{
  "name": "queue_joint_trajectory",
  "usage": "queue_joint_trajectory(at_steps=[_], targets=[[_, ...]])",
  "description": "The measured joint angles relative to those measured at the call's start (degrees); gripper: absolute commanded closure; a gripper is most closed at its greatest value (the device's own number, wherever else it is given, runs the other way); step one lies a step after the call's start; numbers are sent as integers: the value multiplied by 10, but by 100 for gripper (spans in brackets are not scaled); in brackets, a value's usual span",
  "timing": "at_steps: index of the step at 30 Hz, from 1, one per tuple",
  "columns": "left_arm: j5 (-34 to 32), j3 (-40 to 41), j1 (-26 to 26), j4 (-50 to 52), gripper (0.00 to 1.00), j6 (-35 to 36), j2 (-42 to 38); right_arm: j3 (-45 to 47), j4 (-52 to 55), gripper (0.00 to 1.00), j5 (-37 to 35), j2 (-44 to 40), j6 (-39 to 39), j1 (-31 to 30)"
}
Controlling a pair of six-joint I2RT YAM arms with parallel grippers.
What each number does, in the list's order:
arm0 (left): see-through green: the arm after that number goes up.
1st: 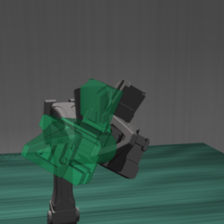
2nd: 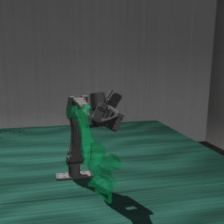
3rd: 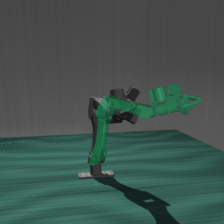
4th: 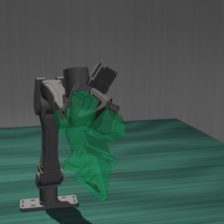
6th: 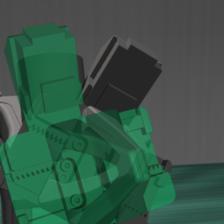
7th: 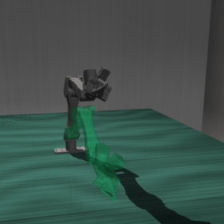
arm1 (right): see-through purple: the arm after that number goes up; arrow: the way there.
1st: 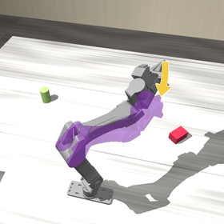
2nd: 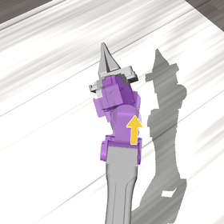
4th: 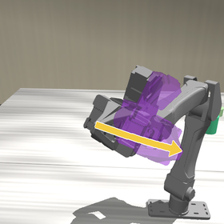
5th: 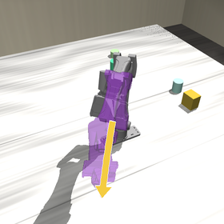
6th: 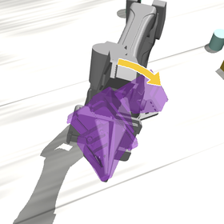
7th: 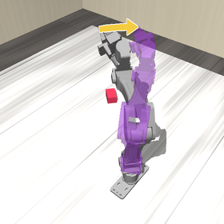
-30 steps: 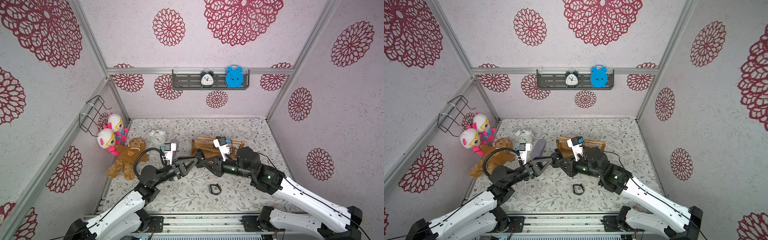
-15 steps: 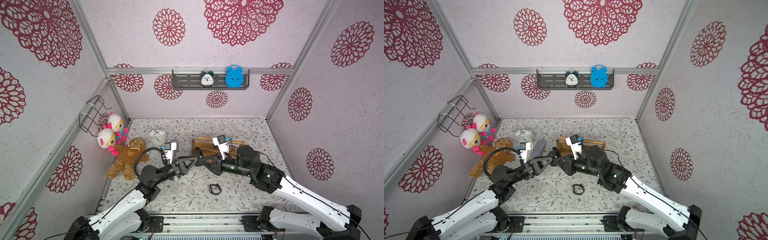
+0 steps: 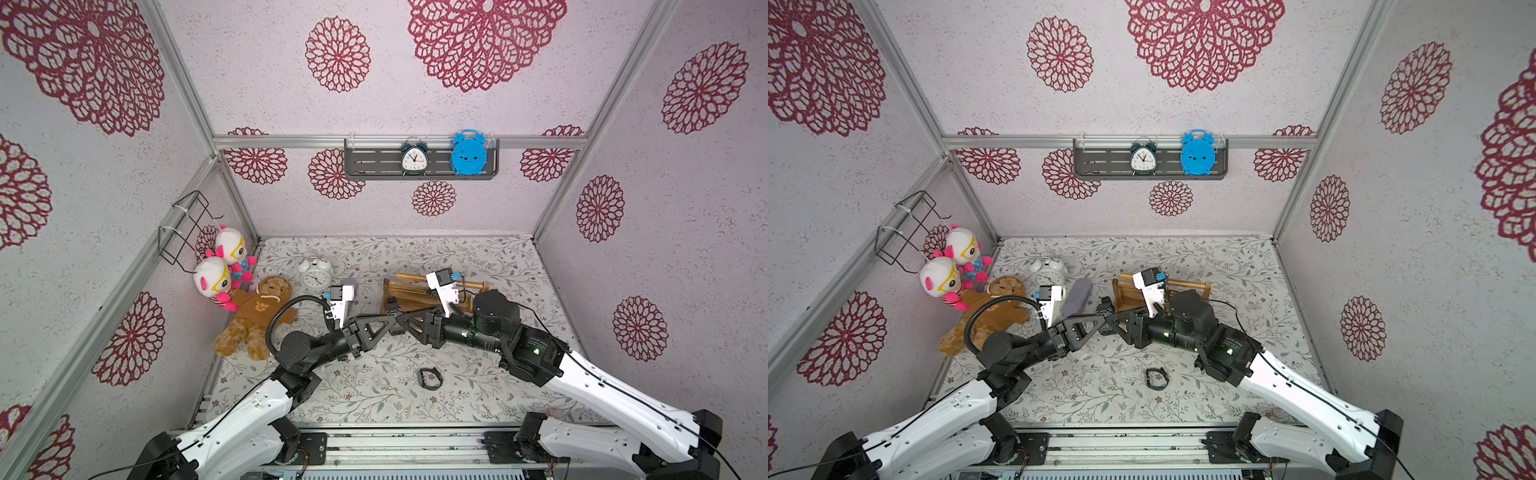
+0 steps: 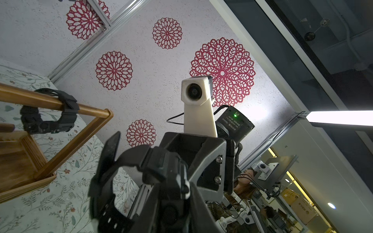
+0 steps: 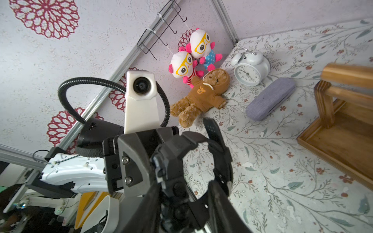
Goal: Place watch on stand
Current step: Pick up the watch at the center of the board, then place the watch on the stand.
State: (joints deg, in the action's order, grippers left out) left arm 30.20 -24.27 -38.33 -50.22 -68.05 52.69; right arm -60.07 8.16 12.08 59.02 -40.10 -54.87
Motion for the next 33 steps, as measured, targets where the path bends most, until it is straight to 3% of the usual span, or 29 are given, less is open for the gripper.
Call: queue_joint_trajectory(at_steps=[6,11,14,17,21,23,27,33], targets=[[-6,0,0,14,85,5,-14,-1,16,26,-30,-3,1,0],[-10,-16,7,115,86,35,-40,-1,67,26,-94,-31,6,-4],[11,-58,35,197,88,63,-52,-1,116,26,-164,-71,16,0],[52,-105,102,247,90,80,-49,-1,159,26,-213,-112,23,2],[122,-159,188,275,93,85,7,-1,207,26,-256,-151,28,2],[153,-184,204,285,94,87,51,1,219,25,-269,-164,28,2],[207,-223,211,303,94,95,146,16,234,26,-285,-183,26,2],[248,-257,212,312,94,98,224,21,256,26,-297,-192,26,2]])
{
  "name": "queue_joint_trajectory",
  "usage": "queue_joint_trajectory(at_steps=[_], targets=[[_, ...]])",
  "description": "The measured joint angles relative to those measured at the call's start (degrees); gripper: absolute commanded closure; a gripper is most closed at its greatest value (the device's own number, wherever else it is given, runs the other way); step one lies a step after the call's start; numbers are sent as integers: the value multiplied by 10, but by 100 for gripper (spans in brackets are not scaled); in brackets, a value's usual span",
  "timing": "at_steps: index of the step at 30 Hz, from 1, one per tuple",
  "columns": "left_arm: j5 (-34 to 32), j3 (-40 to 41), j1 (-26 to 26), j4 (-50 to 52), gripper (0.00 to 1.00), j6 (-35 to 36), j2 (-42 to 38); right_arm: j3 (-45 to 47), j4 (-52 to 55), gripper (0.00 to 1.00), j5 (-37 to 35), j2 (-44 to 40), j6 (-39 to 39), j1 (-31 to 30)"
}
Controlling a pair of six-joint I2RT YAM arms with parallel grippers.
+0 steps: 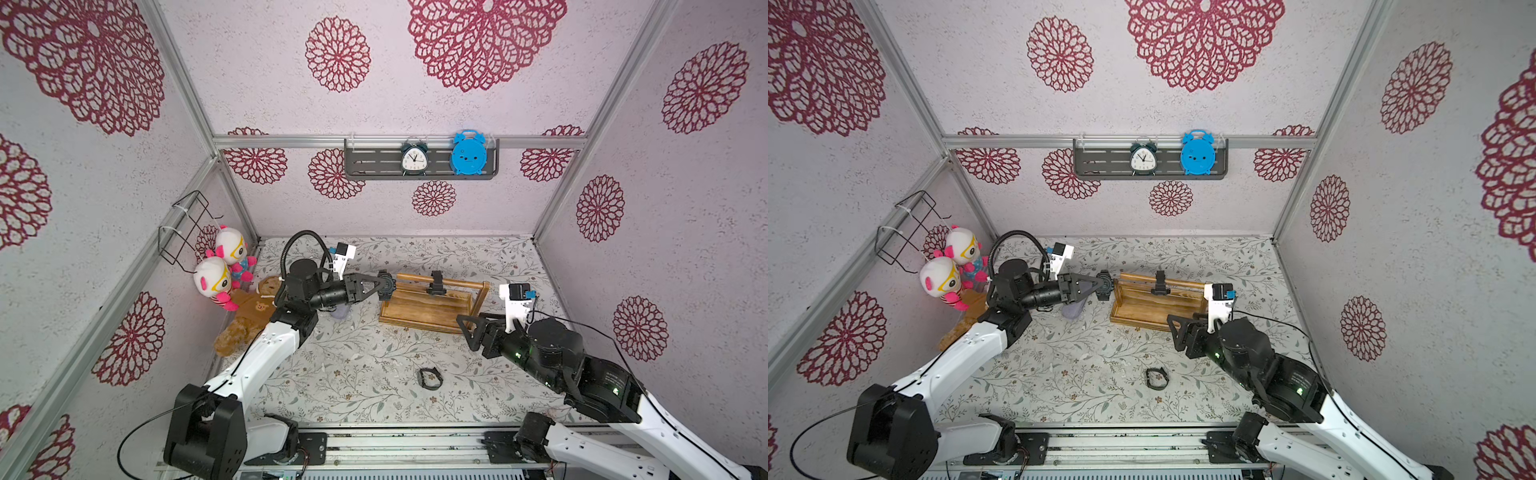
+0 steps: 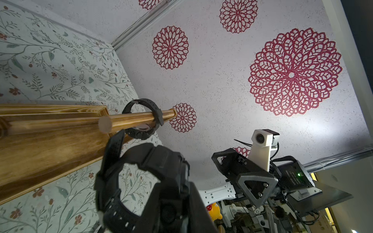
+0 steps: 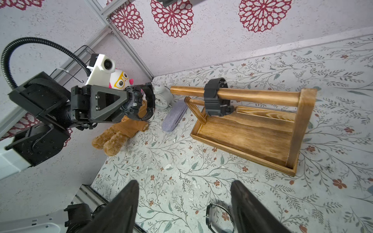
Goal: Place watch on stand
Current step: Place the watch on the stand.
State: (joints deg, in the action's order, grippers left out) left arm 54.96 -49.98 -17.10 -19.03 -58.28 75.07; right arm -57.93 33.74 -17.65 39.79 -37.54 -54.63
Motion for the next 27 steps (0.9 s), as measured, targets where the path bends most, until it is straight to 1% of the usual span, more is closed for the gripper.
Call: queue_joint_trajectory(at_steps=[6,13,21,27], targets=[[18,-12,0,-33,95,-18,47,0,11,26,-6,-10,0,0],[20,-33,0,-65,95,-47,96,0,14,26,-7,-17,-1,0],[20,-70,0,-78,95,-64,123,4,22,26,-7,-18,-2,0],[20,-73,0,-85,95,-81,139,4,22,26,-7,-18,-6,0]])
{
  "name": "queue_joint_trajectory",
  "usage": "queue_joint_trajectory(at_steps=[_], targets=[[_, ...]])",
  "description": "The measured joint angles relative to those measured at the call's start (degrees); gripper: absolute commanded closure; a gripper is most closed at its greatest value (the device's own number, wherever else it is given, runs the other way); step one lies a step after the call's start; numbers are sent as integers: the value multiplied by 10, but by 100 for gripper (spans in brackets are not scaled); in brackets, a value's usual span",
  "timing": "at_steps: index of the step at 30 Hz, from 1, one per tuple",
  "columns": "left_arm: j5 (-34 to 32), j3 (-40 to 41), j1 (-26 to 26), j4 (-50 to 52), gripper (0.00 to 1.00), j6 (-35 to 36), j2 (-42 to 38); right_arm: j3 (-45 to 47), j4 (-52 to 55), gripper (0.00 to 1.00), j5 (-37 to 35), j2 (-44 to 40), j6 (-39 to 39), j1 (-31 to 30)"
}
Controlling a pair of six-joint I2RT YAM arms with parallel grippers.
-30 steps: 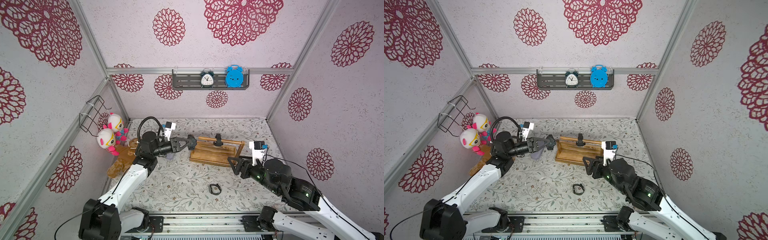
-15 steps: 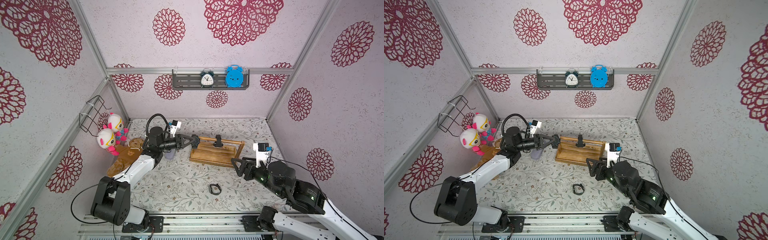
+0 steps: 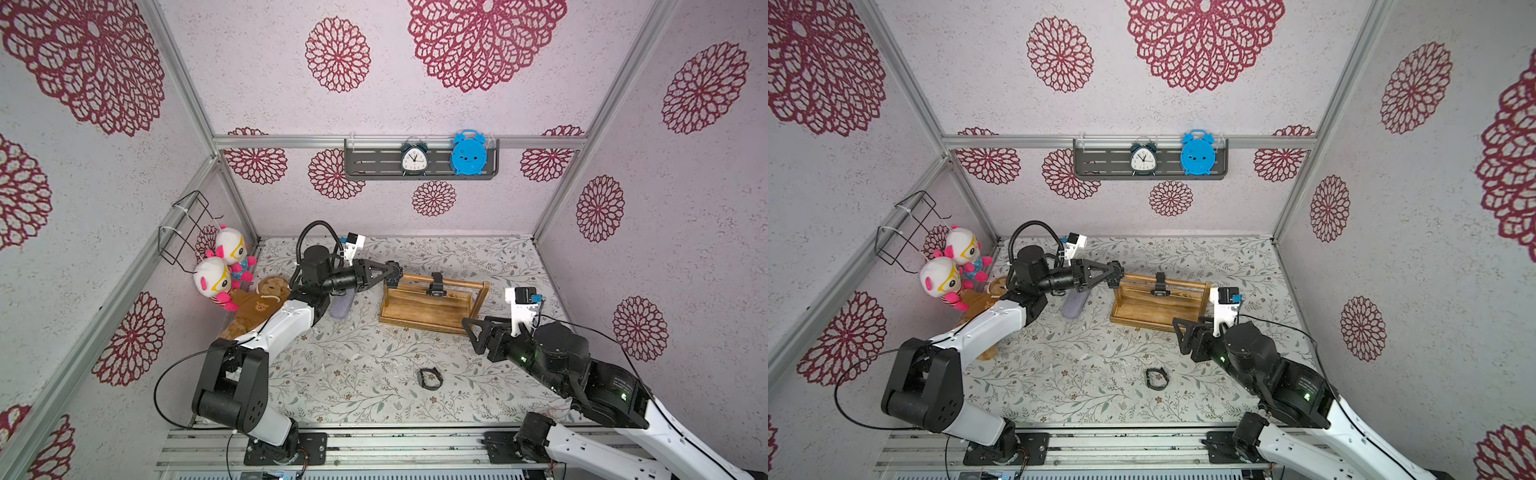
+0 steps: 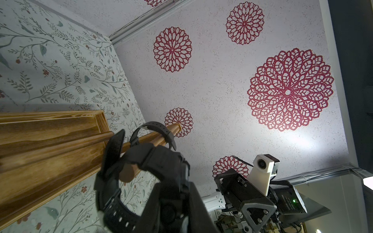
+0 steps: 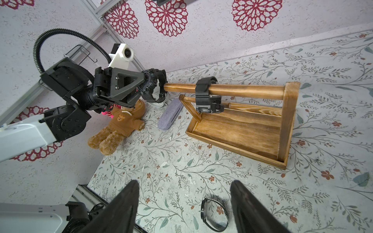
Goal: Place watch on stand
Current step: Place the watch on the stand.
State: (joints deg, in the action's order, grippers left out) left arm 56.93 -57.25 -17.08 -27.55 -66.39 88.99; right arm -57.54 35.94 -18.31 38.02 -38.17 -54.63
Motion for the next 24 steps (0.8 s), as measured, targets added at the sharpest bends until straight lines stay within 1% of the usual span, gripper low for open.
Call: queue_joint_trajectory(at_steps=[10,21,24], targets=[[-1,-10,-6,-23,94,-33,24,0,0,26,0,0,-1,0],[-5,-43,-33,-32,94,-53,52,18,3,26,0,-14,-9,0],[-8,-46,-40,-30,92,-54,54,19,4,26,0,-18,-10,0]])
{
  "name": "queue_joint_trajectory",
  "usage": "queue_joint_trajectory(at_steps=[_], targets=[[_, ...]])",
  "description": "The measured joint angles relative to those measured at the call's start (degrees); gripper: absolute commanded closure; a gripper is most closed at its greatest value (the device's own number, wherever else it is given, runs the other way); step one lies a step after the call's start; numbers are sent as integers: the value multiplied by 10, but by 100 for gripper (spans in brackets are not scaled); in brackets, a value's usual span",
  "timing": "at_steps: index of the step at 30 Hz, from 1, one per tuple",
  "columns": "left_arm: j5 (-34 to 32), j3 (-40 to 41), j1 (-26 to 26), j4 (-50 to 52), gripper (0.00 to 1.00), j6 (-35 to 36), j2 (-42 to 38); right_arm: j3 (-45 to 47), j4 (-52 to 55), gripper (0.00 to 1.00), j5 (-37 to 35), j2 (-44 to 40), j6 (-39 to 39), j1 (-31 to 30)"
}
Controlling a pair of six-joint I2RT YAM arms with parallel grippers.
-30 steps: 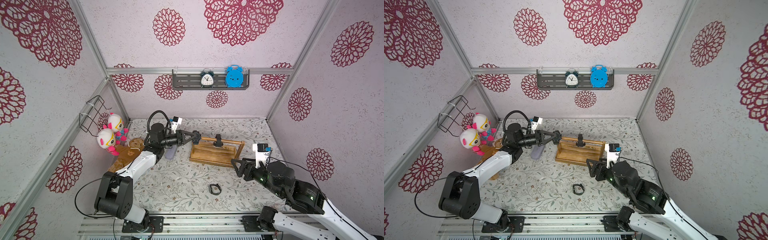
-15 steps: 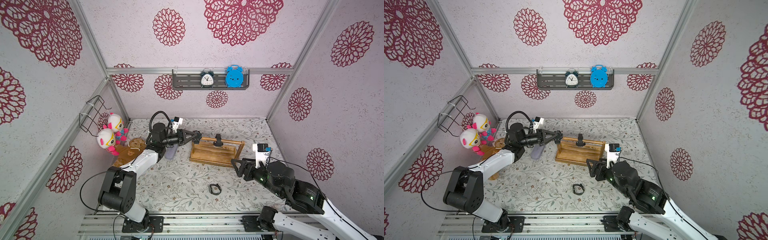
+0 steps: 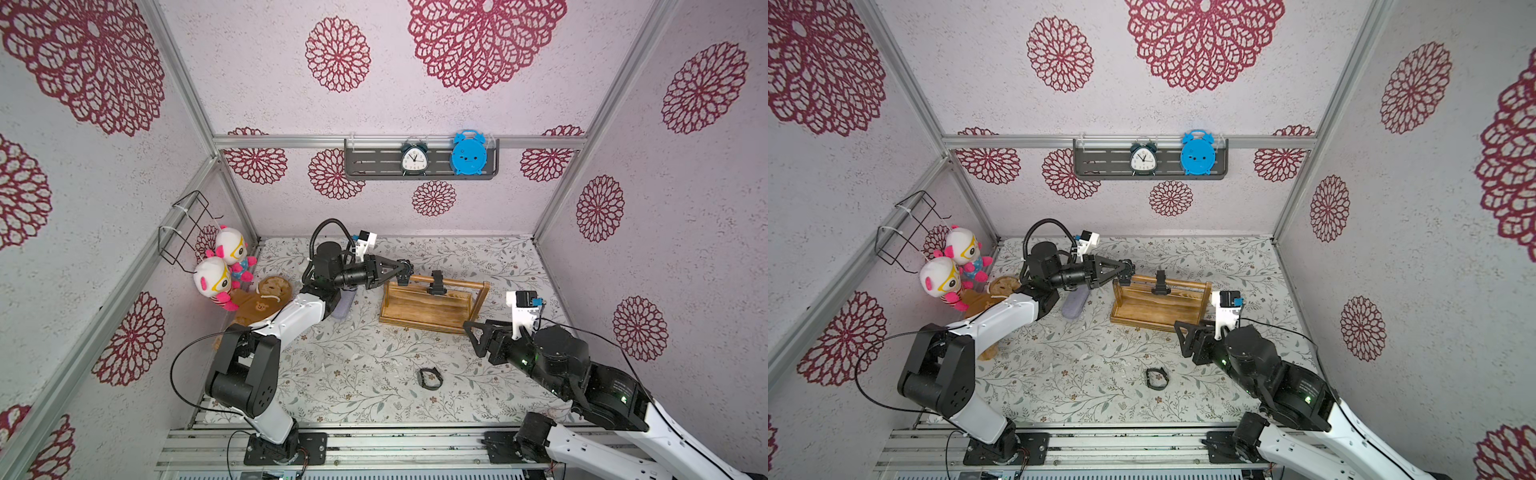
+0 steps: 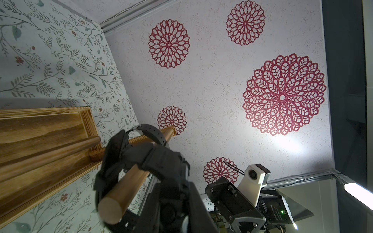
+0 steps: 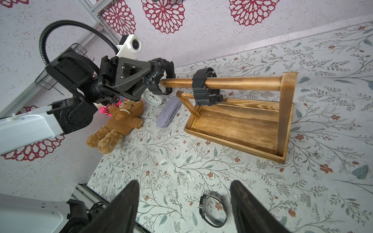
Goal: Place watch on stand
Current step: Place the watch on the stand.
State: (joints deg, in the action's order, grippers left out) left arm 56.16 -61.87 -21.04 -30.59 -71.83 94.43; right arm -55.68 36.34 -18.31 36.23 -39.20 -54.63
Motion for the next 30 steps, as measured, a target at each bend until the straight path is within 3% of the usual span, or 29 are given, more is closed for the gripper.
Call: queue_joint_trajectory(at_steps=[12,30], targets=[[-40,-54,-40,123,87,59,1,13,0,26,0,-13,-10,0],[-110,-94,-80,154,85,68,43,17,5,26,0,-27,-15,0]])
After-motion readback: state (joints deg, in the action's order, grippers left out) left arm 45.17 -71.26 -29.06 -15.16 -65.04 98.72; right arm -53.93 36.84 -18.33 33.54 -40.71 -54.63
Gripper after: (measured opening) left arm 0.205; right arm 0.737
